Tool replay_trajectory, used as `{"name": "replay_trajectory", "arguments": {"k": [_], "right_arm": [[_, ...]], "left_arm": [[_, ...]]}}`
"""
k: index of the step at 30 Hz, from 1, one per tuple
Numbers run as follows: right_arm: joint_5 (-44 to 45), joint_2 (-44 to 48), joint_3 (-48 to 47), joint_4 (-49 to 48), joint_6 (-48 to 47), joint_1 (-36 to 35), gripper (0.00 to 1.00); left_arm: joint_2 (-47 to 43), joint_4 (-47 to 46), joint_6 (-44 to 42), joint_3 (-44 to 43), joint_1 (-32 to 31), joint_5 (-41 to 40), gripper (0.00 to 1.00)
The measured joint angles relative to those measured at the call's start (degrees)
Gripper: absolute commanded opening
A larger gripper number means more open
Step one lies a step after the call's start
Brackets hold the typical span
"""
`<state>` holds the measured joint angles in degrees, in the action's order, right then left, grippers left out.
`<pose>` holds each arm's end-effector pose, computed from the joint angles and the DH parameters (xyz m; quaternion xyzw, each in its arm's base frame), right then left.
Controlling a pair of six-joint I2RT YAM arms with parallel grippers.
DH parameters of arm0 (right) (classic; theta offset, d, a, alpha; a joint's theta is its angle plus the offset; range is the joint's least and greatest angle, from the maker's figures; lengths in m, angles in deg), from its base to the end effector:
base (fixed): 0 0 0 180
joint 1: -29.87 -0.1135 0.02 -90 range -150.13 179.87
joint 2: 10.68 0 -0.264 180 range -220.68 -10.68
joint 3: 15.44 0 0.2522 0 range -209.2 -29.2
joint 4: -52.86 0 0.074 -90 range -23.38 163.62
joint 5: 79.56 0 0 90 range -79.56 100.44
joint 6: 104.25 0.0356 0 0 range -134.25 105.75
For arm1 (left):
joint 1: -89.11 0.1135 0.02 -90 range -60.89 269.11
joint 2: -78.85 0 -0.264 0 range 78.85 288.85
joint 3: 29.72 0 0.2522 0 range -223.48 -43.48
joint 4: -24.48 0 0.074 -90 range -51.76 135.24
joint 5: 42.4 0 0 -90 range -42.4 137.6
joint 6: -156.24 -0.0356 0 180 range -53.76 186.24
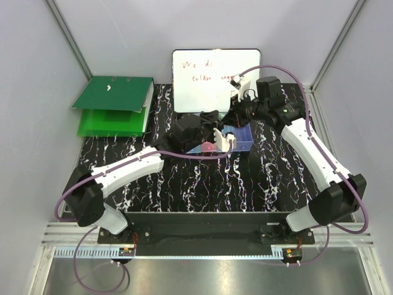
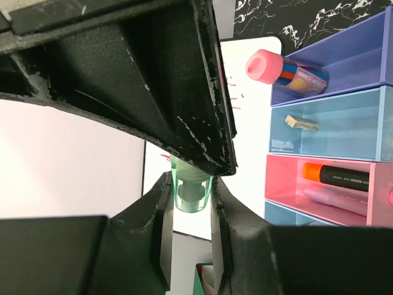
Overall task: Sort the stationery into containers
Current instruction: Place the stationery in the storage box.
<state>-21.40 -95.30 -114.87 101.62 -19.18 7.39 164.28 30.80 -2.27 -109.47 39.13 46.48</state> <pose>0.2936 0.1418 0.3826 -0.3263 0.7942 0.3082 0.4096 0.2302 -0.2730 0.3289 0.6647 0.4027 0.1088 0.6199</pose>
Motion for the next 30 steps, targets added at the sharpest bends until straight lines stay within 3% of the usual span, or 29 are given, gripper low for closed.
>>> {"name": "replay_trajectory", "arguments": {"k": [30], "right_arm": [[0.92,0.35,0.72,0.04,-0.26,-0.15,0.0]], "left_arm": [[-0.11,0.33,5.62,0.02,-0.07,0.28,0.0]]}}
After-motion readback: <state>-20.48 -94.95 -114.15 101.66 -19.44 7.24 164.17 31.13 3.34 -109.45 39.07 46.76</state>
